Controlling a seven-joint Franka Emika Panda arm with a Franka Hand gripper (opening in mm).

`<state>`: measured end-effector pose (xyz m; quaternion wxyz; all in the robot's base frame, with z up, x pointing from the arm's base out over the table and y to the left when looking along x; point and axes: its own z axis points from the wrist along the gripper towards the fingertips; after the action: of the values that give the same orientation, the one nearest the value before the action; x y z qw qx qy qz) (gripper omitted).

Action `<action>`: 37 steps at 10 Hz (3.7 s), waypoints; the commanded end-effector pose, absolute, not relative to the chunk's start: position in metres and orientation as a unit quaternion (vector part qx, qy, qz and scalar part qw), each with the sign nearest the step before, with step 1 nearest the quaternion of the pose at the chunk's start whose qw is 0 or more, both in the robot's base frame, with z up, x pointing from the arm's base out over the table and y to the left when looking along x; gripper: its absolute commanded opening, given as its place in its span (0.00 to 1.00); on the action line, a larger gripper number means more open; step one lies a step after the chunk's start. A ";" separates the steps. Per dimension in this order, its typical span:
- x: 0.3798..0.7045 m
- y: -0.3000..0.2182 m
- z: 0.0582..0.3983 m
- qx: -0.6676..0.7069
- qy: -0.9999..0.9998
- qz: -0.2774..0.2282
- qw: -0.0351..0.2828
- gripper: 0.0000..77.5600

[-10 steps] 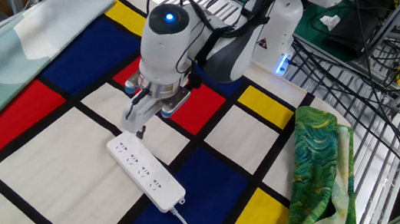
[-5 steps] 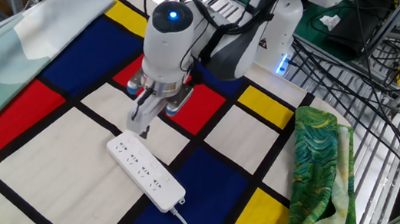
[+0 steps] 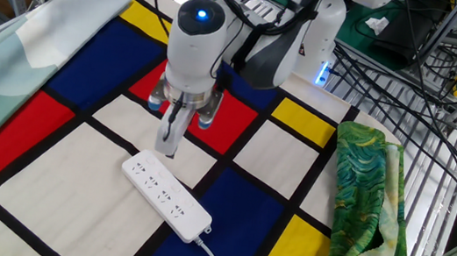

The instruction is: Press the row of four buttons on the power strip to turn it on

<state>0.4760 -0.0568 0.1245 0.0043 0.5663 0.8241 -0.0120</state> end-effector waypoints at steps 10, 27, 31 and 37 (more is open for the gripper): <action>0.476 -0.048 0.147 0.260 0.965 -0.037 0.003 1.00; 0.485 -0.047 0.151 0.228 0.973 -0.037 -0.017 1.00; 0.485 -0.046 0.150 0.231 0.972 -0.038 -0.017 1.00; 0.485 -0.046 0.150 0.267 0.963 -0.033 -0.009 1.00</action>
<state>0.4841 -0.0455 0.1485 -0.0188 0.2454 0.9686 -0.0356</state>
